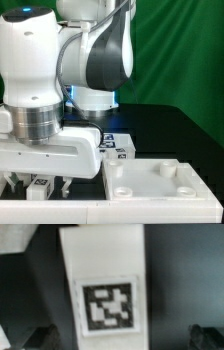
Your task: Assemble one leg
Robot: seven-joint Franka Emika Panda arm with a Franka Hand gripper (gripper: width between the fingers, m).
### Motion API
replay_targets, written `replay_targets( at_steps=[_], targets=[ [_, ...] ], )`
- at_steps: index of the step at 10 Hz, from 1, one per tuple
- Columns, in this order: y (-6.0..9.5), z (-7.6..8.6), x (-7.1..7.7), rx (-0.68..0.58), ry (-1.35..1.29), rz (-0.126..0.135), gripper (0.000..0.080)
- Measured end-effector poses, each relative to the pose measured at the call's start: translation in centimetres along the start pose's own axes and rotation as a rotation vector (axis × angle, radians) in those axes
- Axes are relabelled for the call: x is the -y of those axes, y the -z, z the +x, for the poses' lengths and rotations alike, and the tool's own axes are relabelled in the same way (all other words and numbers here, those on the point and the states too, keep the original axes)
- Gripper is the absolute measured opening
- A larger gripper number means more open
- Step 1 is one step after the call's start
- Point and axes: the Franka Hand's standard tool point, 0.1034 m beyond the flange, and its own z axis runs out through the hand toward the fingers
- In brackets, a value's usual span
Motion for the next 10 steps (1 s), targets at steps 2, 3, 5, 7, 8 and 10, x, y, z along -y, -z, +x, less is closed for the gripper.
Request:
replay_targets(
  at_steps=[2, 3, 5, 7, 8, 10],
  targets=[
    [0.0, 0.0, -0.4, 0.001, -0.006, -0.001, 0.0649],
    [0.0, 0.0, -0.4, 0.001, -0.005, -0.001, 0.0546],
    [0.0, 0.0, -0.4, 0.001, -0.006, -0.001, 0.0412],
    [0.0, 0.0, -0.4, 0.0, -0.005, -0.001, 0.0284],
    [0.1, 0.0, -0.2, 0.0, -0.009, 0.0, 0.0284],
    [2.9, -0.2, 2.6, -0.018, -0.005, 0.017, 0.0284]
  ],
)
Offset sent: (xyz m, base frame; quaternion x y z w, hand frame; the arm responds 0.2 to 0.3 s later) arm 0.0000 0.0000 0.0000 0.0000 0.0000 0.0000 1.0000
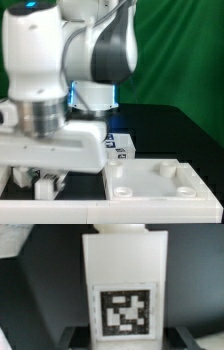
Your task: Assemble one leg
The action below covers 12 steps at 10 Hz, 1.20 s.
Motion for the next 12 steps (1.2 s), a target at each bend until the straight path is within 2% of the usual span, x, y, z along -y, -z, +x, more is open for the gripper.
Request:
replay_targets(
  at_steps=[2, 3, 7, 8, 12],
  targets=[
    [2.4, -2.4, 1.7, 0.004, -0.02, 0.019, 0.0284],
    [2.8, -3.5, 2.7, 0.011, -0.045, 0.022, 0.0285],
    [2.5, -3.4, 2.5, 0.007, -0.032, 0.019, 0.0285],
    [2.6, -4.3, 2.5, -0.009, -0.03, 0.018, 0.0285],
    [4.4, -13.4, 2.9, -0.024, -0.022, 0.033, 0.0285]
  ],
)
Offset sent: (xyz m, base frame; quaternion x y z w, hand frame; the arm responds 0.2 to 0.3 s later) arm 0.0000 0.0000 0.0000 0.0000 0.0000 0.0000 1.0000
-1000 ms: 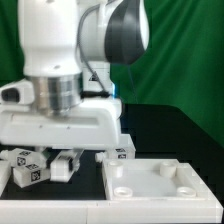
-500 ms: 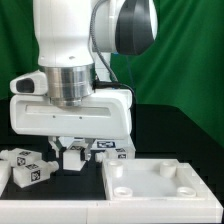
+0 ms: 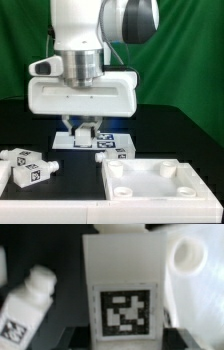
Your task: Assemble one leg
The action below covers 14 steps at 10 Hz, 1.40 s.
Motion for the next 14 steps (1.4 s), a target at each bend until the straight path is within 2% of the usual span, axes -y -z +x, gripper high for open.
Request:
replay_targets(
  at_steps=[2, 5, 6, 7, 8, 9, 10, 12, 14],
  targets=[
    [-0.2, 0.5, -0.1, 0.0, -0.002, -0.002, 0.0285],
    [-0.5, 0.3, -0.5, -0.002, 0.021, -0.003, 0.0285],
    [-1.6, -1.3, -2.4, -0.013, 0.073, -0.007, 0.0285],
    [-2.8, -3.6, -4.3, -0.011, 0.116, -0.019, 0.0285],
    [-4.1, -6.1, -5.8, -0.01, 0.13, -0.044, 0.0285],
    [-5.6, -8.2, -6.5, -0.031, 0.14, -0.084, 0.0285],
    [-7.0, -9.7, -6.7, -0.022, 0.155, -0.106, 0.0285],
    [-7.7, -9.9, -6.8, -0.034, 0.166, -0.127, 0.0285],
    [-7.6, -9.4, -6.7, -0.051, 0.173, -0.132, 0.0285]
  ],
)
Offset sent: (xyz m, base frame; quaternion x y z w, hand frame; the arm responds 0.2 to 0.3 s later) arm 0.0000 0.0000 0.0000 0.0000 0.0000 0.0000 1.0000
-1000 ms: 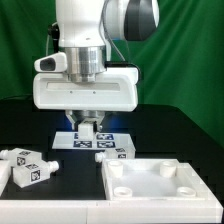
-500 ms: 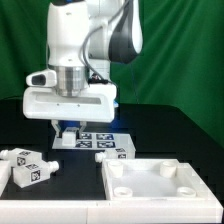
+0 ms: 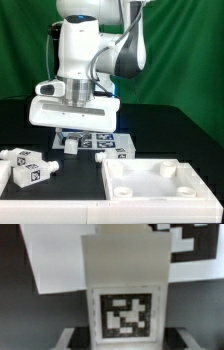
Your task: Assemble one leg
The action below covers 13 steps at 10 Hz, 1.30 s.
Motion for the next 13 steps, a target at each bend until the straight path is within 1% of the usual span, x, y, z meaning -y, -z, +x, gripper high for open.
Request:
replay_targets(
  at_steps=[1, 2, 3, 4, 5, 6, 7, 8, 9, 10, 11, 12, 13],
  targets=[
    [0.0, 0.0, 0.0, -0.002, -0.001, -0.001, 0.0285],
    [0.0, 0.1, -0.3, -0.019, -0.001, -0.012, 0.0413],
    [0.1, 0.2, -0.2, -0.013, -0.002, -0.007, 0.0559],
    [0.5, 0.6, -0.3, 0.036, -0.01, 0.033, 0.0559],
    [0.8, 1.7, -0.7, 0.064, -0.038, 0.066, 0.0622],
    [1.0, 2.2, -0.5, 0.109, -0.048, 0.101, 0.0642],
    [1.3, 2.7, -0.1, 0.14, -0.059, 0.128, 0.0642],
    [1.6, 2.6, 0.8, 0.233, -0.076, 0.181, 0.0648],
    [1.8, 2.7, 1.5, 0.347, -0.079, 0.225, 0.0649],
    [1.8, 3.1, 1.7, 0.421, -0.047, 0.229, 0.0649],
    [1.3, 3.0, 1.8, 0.477, 0.0, 0.215, 0.0649],
    [0.8, 2.2, 1.2, 0.543, 0.074, 0.201, 0.0649],
    [0.4, 1.1, 0.0, 0.612, 0.128, 0.193, 0.0649]
  ],
)
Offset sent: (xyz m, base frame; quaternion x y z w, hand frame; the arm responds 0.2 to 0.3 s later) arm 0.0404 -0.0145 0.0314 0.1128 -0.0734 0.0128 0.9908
